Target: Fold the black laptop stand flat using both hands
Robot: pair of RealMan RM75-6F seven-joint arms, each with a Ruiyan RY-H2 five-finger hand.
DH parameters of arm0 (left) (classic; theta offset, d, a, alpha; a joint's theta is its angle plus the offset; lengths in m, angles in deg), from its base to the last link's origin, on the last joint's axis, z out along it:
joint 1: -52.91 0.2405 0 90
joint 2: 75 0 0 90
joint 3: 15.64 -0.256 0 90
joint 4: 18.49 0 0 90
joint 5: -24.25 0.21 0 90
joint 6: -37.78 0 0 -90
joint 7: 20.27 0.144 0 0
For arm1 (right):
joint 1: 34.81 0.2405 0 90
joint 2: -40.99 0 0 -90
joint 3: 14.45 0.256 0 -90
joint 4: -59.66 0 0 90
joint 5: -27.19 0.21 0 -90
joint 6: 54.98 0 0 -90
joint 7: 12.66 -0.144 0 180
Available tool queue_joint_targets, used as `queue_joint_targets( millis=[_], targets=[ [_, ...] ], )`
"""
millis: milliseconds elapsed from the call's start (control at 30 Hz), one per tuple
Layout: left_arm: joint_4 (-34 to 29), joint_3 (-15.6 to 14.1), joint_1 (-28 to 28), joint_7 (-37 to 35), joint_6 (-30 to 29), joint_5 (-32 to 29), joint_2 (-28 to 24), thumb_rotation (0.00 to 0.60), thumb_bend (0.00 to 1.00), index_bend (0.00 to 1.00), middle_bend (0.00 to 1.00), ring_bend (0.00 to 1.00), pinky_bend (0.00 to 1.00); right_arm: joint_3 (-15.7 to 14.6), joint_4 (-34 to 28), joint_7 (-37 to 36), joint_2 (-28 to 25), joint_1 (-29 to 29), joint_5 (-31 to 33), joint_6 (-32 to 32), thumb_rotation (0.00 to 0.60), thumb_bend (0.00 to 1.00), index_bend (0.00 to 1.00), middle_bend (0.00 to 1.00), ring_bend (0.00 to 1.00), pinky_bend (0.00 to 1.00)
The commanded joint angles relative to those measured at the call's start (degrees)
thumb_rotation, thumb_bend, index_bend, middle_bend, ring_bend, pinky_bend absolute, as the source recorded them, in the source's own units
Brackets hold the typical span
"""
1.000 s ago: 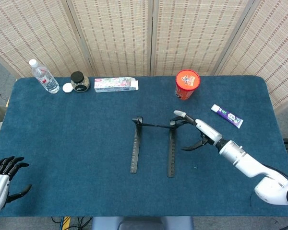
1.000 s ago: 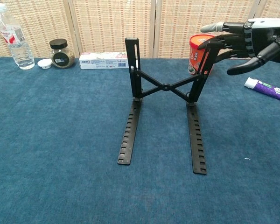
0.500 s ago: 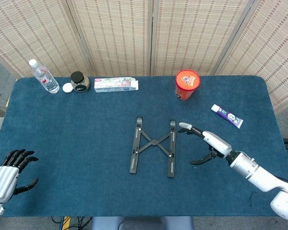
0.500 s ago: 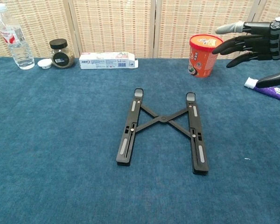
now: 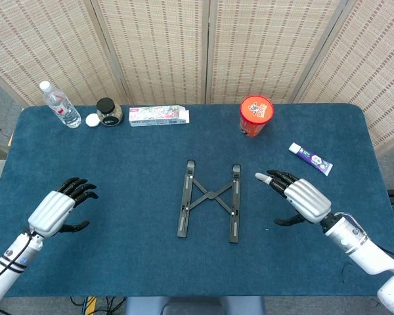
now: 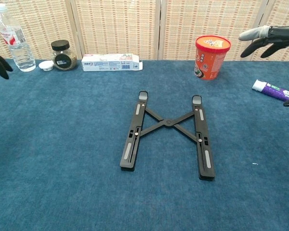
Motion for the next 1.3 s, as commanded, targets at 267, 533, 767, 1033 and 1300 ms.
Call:
queue_joint_targets(
  millis=[267, 533, 767, 1033, 1300],
  targets=[
    [8.07, 2.29, -11.11, -4.83, 7.51, -0.34, 10.95, 0.600, 0.17, 0.28, 0.20, 0.11, 0.07, -1.33, -1.13, 19.93, 2.60, -5.19, -4.47, 4.87, 0.600, 0.00, 0.00, 0.11, 0.06, 0.18],
    [14.70, 3.54, -16.21, -4.63, 9.74, -2.58, 19.50, 0.600, 0.17, 0.25, 0.20, 0.11, 0.07, -1.56, 0.02, 29.55, 6.19, -5.84, -3.23, 1.19, 0.600, 0.00, 0.00, 0.02, 0.00, 0.08],
    [20.54, 4.50, -20.22, -5.08, 12.25, -5.24, 25.20, 0.600, 0.17, 0.23, 0.20, 0.11, 0.07, -0.18, 5.16, 37.27, 11.68, -5.20, -4.09, 0.55, 0.600, 0.00, 0.00, 0.00, 0.00, 0.01],
    [25.85, 4.76, -22.06, -6.05, 12.77, -7.85, 27.91, 0.600, 0.17, 0.22, 0.20, 0.11, 0.07, 2.99, 12.83, 40.03, 17.39, -2.25, -2.84, -1.23, 0.600, 0.00, 0.00, 0.00, 0.00, 0.00],
    [28.87, 4.03, -22.06, -8.30, 12.12, -9.35, 28.24, 0.600, 0.17, 0.22, 0.20, 0.11, 0.07, 3.87, 22.79, 40.97, 24.02, 1.49, -3.78, -2.69, 0.600, 0.00, 0.00, 0.00, 0.00, 0.00]
  ],
)
